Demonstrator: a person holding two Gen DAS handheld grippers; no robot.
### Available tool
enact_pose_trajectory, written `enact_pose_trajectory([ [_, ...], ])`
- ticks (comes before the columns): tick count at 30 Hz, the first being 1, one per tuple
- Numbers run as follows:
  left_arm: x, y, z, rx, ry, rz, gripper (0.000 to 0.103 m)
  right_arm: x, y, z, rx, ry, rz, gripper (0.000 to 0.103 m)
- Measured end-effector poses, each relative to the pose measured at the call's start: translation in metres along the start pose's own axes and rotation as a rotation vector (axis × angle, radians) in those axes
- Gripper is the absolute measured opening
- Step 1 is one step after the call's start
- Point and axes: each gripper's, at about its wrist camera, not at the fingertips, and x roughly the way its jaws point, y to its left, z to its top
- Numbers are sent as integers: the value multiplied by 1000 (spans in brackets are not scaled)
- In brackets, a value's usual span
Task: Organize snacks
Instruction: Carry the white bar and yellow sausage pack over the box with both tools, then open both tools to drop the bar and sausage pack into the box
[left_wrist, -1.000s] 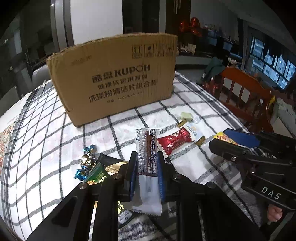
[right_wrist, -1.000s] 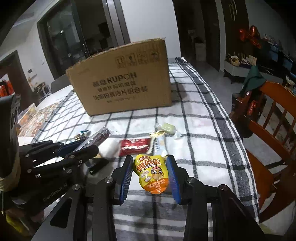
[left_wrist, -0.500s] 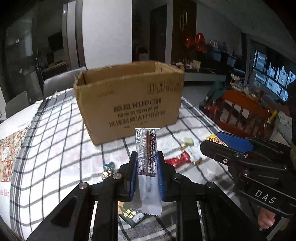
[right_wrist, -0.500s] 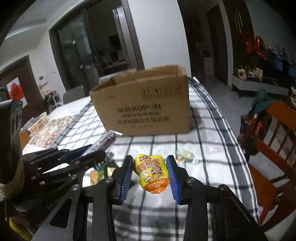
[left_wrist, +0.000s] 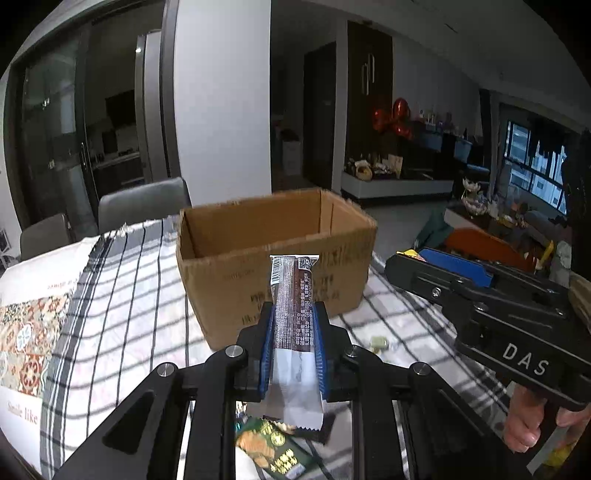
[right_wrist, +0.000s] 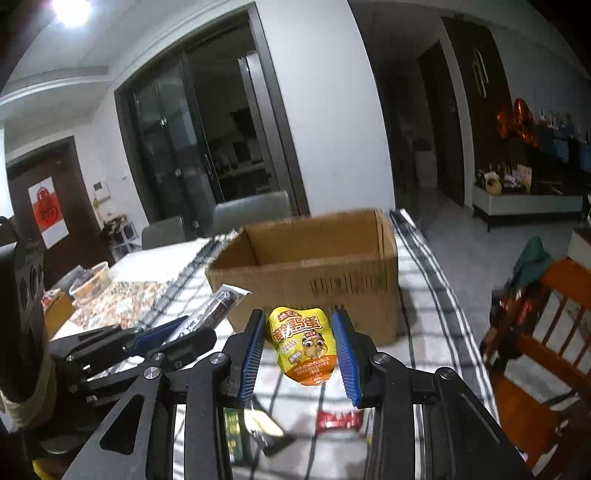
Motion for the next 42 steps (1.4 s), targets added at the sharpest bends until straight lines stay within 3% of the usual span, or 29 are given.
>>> enact_pose_trajectory([
  [10, 10, 19, 42, 4, -75, 31, 20, 23, 7, 52, -34, -70, 5, 38],
  [16, 26, 31, 68, 20, -96, 48, 20, 48, 6, 77, -53, -63, 15, 38],
  [33, 115, 52, 102, 54, 6, 40, 24, 143, -28, 102, -44, 58, -41, 39],
  [34, 117, 53, 101, 53, 8, 46, 30, 144, -28, 101, -46, 62, -43, 40],
  [37, 113, 57, 100, 41, -17, 91, 48, 144, -32, 101, -50, 55, -83, 66],
  [42, 94, 58, 92, 32, -46, 103, 50, 126, -34, 94, -62, 34, -95, 66],
])
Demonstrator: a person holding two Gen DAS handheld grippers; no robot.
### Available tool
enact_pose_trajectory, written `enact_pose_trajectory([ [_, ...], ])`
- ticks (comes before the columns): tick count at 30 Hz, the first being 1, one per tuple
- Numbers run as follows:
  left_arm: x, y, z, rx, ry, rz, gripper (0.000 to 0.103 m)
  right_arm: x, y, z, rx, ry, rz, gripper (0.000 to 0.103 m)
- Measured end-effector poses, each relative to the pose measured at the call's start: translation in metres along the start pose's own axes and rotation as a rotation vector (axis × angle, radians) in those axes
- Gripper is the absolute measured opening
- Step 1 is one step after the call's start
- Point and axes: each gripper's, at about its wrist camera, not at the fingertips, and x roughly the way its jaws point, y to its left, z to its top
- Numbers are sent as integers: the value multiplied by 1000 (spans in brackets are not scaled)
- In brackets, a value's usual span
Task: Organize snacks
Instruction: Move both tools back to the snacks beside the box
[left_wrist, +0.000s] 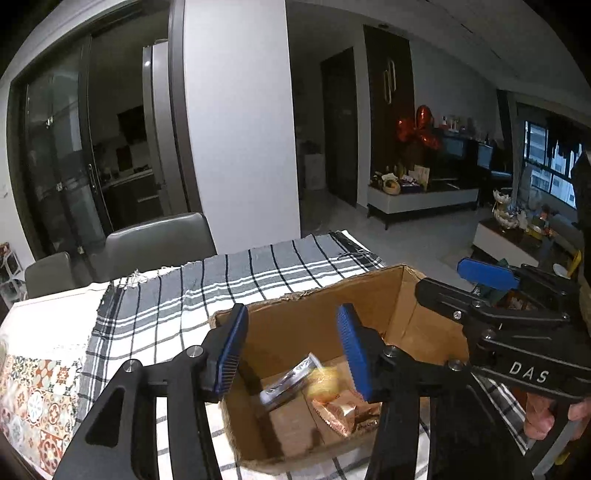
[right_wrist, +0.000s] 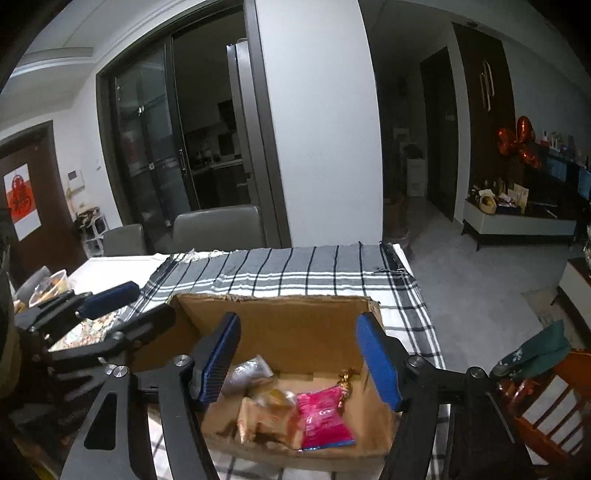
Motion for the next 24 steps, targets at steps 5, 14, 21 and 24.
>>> enact_pose_trajectory([
  [5, -21, -8, -8, 27, -25, 7, 50, -25, 1, -8, 5, -15, -4, 66],
  [14, -67, -29, -24, 77, -61, -38, 50, -74, -1, -31, 36, -21, -16, 66],
  [21, -85, -49, -43, 119, -42, -102, 54, -105, -3, -52, 44, -29, -39, 66],
  [24, -85, -59, -51, 156, -27, -128, 54, -112, -4, -67, 49, -6, -55, 66],
])
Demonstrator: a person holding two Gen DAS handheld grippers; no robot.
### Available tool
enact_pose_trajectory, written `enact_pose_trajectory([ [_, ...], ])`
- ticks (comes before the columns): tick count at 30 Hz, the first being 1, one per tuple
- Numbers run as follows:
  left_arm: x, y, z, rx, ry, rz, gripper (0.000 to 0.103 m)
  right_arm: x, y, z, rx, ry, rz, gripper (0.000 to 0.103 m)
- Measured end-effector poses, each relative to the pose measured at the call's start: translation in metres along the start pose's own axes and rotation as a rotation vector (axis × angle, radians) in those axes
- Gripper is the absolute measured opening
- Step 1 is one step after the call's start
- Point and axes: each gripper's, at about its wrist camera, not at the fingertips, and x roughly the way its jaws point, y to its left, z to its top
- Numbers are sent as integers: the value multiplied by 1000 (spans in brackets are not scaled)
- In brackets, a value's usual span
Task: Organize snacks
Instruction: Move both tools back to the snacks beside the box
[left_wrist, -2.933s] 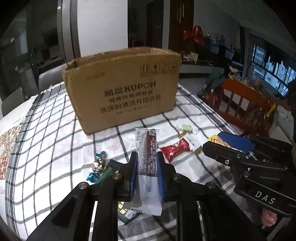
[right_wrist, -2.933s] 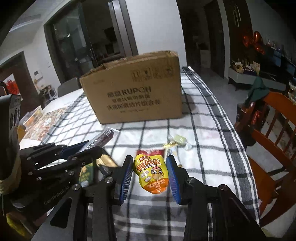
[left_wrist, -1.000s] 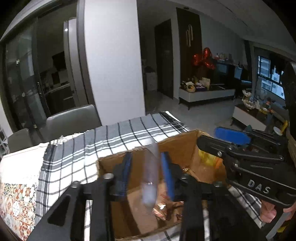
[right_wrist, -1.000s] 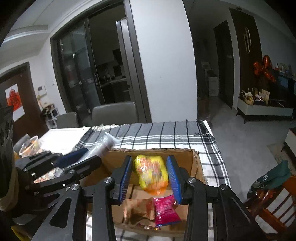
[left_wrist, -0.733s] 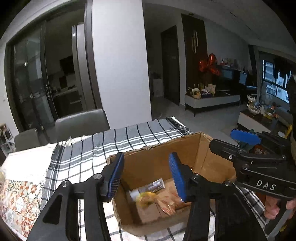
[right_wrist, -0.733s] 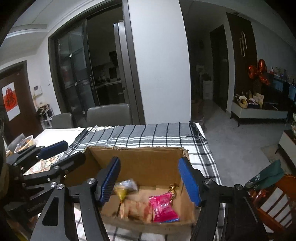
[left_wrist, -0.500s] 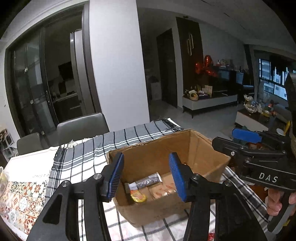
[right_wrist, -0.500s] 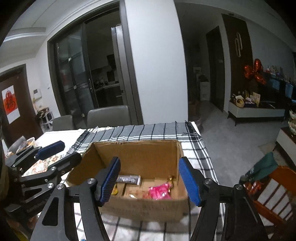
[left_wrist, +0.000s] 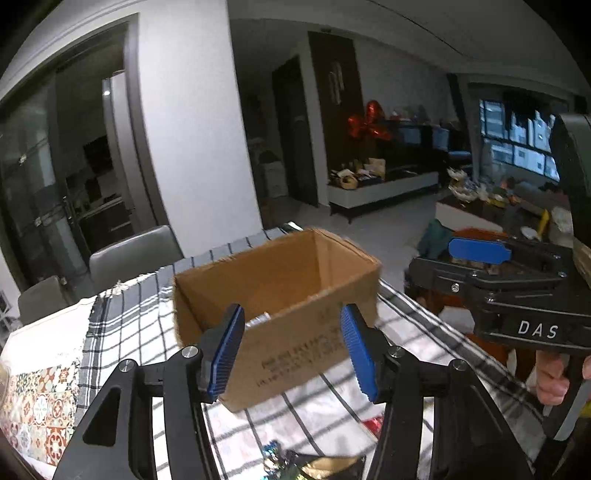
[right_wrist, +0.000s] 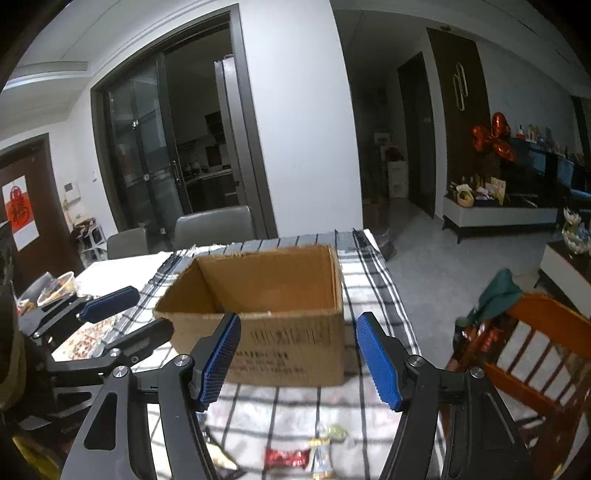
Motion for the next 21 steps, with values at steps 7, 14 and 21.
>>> enact_pose_trajectory([
  [7, 9, -19, -23, 46, 71, -80, 54, -1, -8, -34, 17, 91, -9, 66],
  [14, 25, -35, -45, 95, 138, -175, 54, 1, -15, -63, 15, 147, -46, 66],
  [21, 46, -52, -60, 157, 216, -258, 54, 10, -20, -92, 33, 237, -52, 66],
])
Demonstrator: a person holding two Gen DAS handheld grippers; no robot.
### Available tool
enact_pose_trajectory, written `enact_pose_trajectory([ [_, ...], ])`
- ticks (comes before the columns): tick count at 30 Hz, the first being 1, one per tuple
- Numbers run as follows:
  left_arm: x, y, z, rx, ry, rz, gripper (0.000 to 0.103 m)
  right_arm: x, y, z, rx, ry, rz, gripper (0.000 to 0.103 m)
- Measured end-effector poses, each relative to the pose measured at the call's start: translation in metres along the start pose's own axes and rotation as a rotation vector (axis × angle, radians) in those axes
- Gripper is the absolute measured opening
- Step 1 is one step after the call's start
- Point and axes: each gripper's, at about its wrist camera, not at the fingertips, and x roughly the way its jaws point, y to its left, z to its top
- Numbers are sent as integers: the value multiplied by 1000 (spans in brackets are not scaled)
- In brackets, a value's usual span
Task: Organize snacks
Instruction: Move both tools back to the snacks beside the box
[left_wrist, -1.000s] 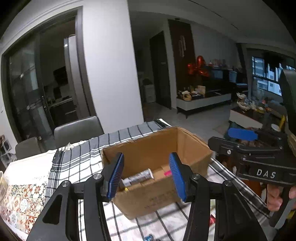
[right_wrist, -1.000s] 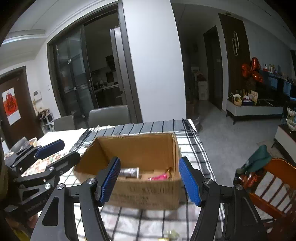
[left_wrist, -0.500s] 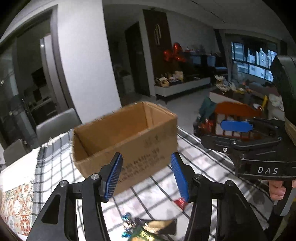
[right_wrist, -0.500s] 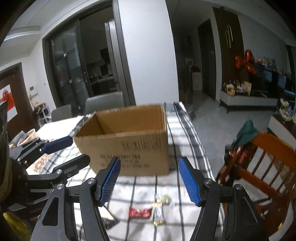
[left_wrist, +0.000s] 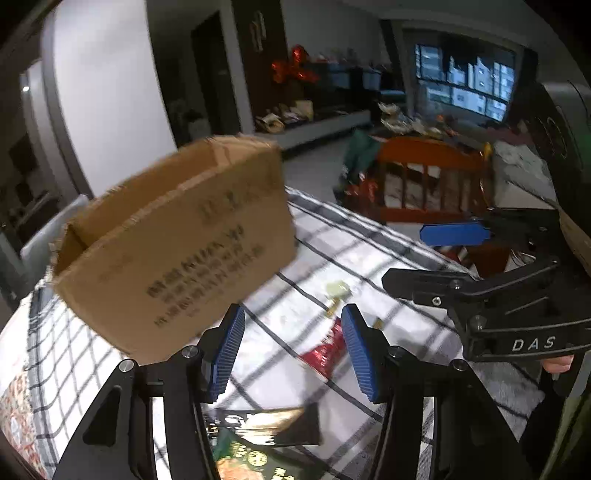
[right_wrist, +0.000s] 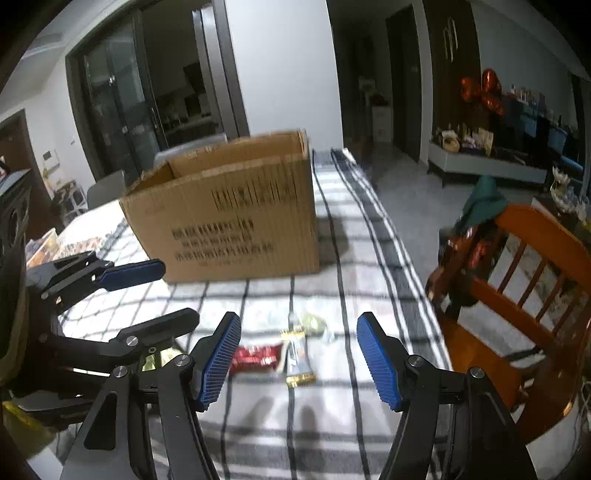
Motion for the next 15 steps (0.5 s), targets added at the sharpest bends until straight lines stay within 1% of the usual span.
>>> enact_pose_trajectory([
  [6, 36, -10, -9, 37, 117, -82, 53, 15, -7, -18, 11, 72, -13, 66],
  [8, 47, -13, -9, 59, 149, -92, 53, 21, -10, -23, 13, 90, -21, 66],
  [15, 71, -27, -12, 122, 210, -122, 53, 35, -25, -37, 67, 154, -32, 66],
])
